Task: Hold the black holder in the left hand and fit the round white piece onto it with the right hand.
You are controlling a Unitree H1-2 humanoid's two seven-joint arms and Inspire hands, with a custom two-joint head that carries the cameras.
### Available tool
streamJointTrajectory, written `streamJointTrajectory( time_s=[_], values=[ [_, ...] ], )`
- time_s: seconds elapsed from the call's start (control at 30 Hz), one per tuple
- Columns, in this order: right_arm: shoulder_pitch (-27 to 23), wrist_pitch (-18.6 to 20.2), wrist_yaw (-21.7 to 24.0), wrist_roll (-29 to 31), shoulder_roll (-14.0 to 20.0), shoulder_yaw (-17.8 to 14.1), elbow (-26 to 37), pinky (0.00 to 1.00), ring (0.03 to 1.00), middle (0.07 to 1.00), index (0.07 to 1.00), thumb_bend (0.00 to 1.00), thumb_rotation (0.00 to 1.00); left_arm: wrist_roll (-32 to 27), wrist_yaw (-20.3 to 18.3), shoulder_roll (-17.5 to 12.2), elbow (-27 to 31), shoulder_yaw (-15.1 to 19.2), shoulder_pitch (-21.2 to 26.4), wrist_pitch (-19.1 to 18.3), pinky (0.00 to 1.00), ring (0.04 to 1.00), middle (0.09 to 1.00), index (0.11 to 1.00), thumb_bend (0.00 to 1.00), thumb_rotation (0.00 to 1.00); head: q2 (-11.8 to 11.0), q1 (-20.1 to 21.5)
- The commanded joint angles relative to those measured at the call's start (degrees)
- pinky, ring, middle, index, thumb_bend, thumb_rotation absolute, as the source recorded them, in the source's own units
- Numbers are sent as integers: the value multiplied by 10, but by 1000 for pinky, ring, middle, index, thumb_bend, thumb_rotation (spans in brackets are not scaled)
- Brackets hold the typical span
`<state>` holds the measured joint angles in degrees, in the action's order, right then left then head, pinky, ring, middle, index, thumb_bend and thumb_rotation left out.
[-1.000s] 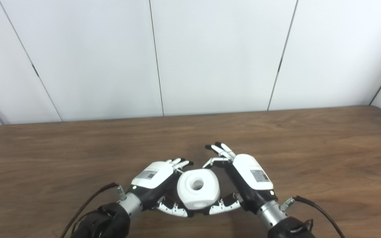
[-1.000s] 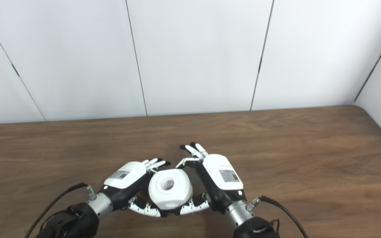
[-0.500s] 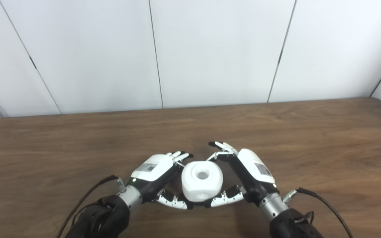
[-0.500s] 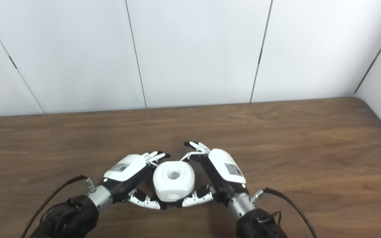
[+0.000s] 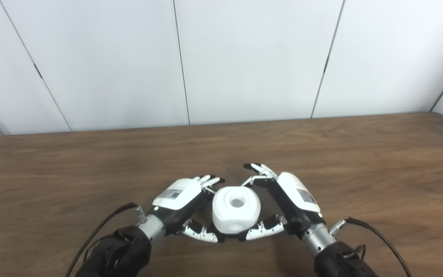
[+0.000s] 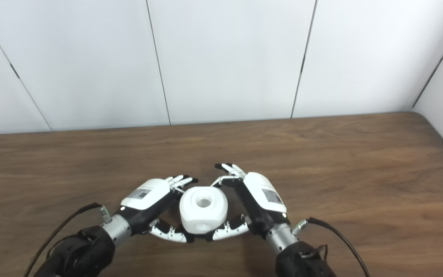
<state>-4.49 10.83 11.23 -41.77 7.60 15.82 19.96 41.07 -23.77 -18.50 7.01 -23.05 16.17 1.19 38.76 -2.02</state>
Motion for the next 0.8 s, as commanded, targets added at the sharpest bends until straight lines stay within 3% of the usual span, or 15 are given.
streamJointTrajectory(
  time_s=[0.0,0.3,0.6,0.77],
  values=[
    [-7,-12,-14,-7,4,-3,10,843,953,911,480,510,136,1,3,-6,19,2,9,8,1000,1000,969,481,518,48,0,-1],
    [2,-23,-24,-10,7,1,11,855,960,915,480,510,135,-1,3,-5,17,3,10,8,1000,1000,968,481,517,48,1,-1],
    [25,-71,-61,-28,15,8,18,818,951,908,479,510,134,0,6,-6,18,5,10,9,1000,1000,970,481,517,48,2,-2],
    [39,-83,-55,-33,21,9,31,873,965,917,480,509,136,-6,12,-3,16,9,7,9,1000,1000,961,481,518,48,2,-1]
  ],
)
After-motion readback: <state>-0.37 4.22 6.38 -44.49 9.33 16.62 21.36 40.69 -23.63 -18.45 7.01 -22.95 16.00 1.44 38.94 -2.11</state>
